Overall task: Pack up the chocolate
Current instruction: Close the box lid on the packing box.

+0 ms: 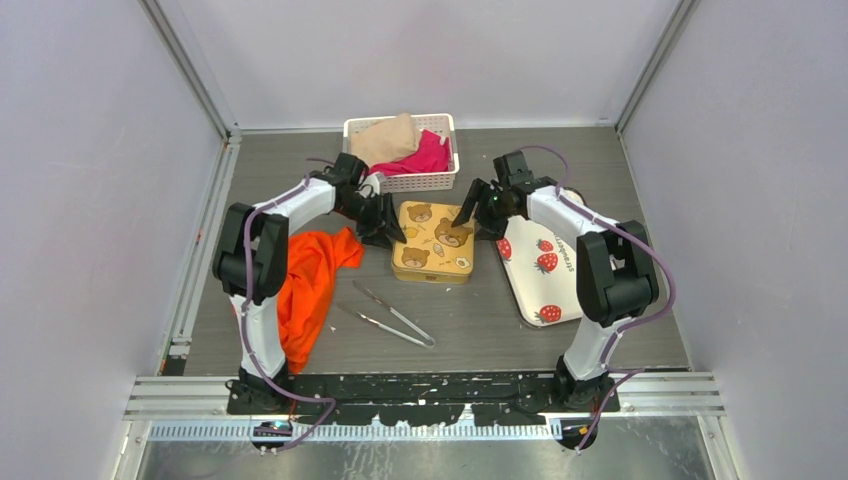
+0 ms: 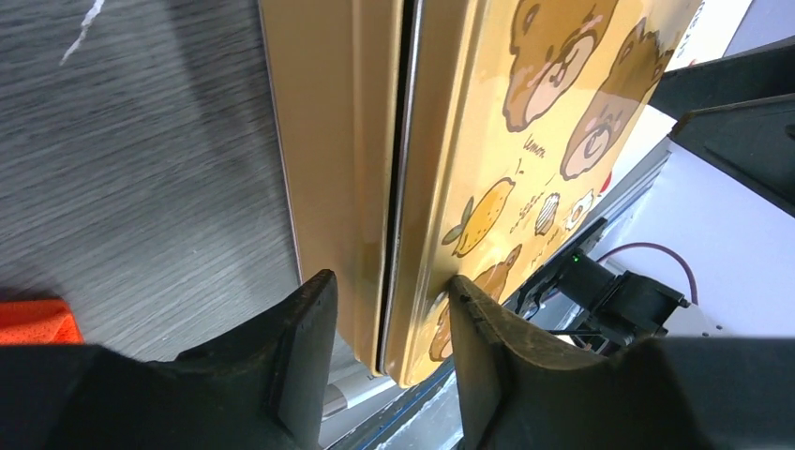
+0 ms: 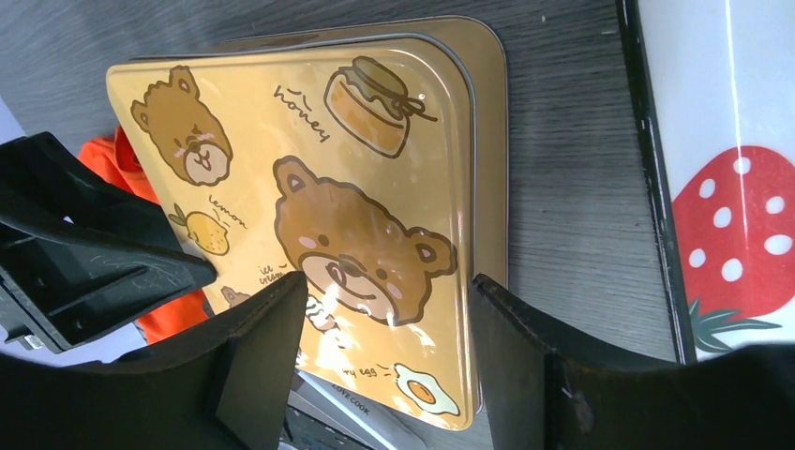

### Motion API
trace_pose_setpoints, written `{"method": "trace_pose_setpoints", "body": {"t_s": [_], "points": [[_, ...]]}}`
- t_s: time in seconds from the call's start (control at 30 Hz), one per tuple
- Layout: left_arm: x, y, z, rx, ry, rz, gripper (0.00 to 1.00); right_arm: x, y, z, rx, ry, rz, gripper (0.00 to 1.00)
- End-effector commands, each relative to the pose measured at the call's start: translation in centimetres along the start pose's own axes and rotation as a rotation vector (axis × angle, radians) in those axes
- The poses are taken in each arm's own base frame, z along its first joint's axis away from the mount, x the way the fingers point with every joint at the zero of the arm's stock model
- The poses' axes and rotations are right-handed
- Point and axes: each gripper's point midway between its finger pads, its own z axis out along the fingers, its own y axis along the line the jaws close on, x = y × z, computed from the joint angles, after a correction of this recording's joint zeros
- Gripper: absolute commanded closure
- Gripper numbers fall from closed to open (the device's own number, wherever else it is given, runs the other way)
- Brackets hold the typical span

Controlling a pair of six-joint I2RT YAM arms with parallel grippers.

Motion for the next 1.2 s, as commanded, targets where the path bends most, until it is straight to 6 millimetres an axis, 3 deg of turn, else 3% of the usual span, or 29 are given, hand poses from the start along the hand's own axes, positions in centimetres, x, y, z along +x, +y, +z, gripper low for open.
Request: {"method": "trace_pose_setpoints", "body": {"t_s": [0.0, 0.1, 0.27, 0.33, 0.6, 0.83, 1.03, 1.17], "points": [[-1.3, -0.2, 0.3, 0.013, -0.028, 0.021, 0.55, -1.0, 2.5, -0.8, -0.101, -0.034, -0.011, 0.31], [-1.3, -0.3, 0.3, 0.019, -0.029, 0.02, 0.58, -0.9, 3.1, -0.6, -0.128, -0.021, -0.005, 0.31], [-1.3, -0.6, 0.1, 0.029, -0.032, 0.029, 0.4, -0.3, 4.1, 0.0, -0.153, 0.008, -0.011, 0.32], [-1.3, -0.8, 0.0, 0.039, -0.028, 0.034, 0.39, -0.2, 4.5, 0.2, -0.159, 0.015, -0.018, 0.32], [-1.2, -0.6, 0.4, 0.043, -0.014, 0.028, 0.69, -0.1, 4.9, 0.4, -0.163, 0.018, -0.019, 0.32], [-1.0, -0.1, 1.0, 0.039, 0.0, 0.014, 0.84, 0.0, 5.0, 0.4, -0.158, 0.021, -0.026, 0.33], [-0.7, 0.6, 1.4, 0.023, 0.011, 0.002, 0.85, -0.3, 4.3, 0.0, -0.102, -0.004, -0.038, 0.33], [-1.0, 0.6, 1.0, 0.0, 0.0, 0.007, 0.8, -2.5, 3.3, -2.0, 0.005, -0.138, -0.055, 0.32]]}}
